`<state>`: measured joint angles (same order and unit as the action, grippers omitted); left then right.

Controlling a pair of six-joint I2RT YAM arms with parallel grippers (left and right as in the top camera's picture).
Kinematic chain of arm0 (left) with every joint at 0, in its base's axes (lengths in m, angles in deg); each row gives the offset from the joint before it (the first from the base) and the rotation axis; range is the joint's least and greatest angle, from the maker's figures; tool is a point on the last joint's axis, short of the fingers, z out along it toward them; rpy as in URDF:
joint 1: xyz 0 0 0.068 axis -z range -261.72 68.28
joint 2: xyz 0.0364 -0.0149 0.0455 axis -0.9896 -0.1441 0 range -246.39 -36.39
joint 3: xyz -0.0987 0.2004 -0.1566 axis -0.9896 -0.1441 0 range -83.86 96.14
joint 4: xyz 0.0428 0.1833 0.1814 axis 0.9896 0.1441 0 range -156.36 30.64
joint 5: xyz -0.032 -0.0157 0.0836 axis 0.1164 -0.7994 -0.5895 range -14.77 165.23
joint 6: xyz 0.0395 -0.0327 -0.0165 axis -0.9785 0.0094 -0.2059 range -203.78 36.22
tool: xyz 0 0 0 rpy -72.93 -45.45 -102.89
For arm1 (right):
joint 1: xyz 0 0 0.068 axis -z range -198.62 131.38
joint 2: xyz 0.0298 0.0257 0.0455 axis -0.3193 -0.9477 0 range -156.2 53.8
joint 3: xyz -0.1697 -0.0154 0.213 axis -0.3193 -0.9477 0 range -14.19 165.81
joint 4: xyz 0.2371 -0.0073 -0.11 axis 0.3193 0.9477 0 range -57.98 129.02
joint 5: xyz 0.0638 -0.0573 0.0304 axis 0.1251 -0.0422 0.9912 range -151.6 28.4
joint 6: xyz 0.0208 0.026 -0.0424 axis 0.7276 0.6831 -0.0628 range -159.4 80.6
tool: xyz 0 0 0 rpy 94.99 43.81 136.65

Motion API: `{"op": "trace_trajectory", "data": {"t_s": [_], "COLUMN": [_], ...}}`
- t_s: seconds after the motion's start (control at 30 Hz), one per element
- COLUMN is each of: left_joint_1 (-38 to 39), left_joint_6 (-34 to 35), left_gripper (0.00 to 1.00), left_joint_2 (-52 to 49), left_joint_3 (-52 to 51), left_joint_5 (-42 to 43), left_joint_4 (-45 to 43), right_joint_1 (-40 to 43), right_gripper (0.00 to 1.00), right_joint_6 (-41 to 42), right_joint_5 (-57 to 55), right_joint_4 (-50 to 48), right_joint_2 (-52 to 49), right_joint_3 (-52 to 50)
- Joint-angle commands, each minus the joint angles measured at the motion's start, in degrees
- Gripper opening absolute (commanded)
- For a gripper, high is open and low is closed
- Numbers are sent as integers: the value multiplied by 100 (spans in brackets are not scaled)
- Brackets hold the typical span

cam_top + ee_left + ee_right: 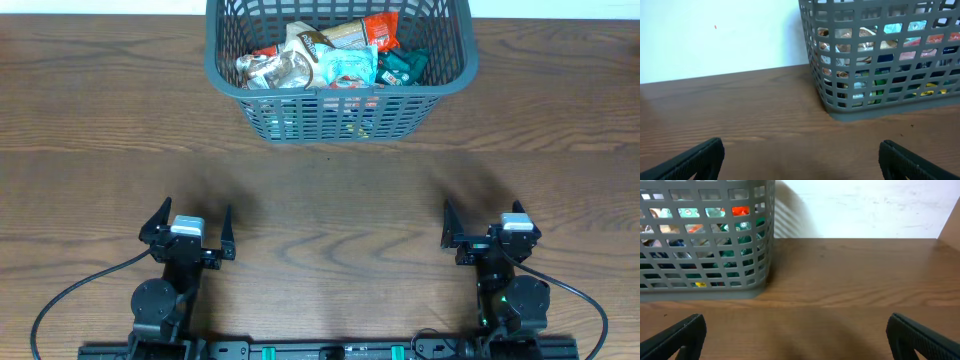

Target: Pack container

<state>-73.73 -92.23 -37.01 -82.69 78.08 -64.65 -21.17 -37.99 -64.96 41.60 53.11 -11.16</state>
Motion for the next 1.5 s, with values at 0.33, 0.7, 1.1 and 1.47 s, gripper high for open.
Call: {"op": "trace_trajectory", "data": {"t_s": [0.33, 0.7, 1.1, 1.47], "left_joint_1": [24, 24, 24, 24], "left_joint_6": [35, 35, 35, 35], "left_gripper": [99, 99, 99, 98], "left_joint_2": [28, 28, 28, 28], "left_joint_3": [-92, -92, -92, -92], "left_joint_5": [15, 15, 17, 17], "left_joint_4": [214, 216, 214, 216], "right_joint_1": [-55, -55, -55, -55], "right_gripper": [99, 99, 99, 99], "right_joint_6": [-81, -83, -81, -83], "right_joint_5": [37, 37, 37, 37], "right_joint_4": [9, 9, 9, 9], "right_joint_2": [39, 39, 39, 39], "right_joint_3": [-24, -24, -24, -24]}}
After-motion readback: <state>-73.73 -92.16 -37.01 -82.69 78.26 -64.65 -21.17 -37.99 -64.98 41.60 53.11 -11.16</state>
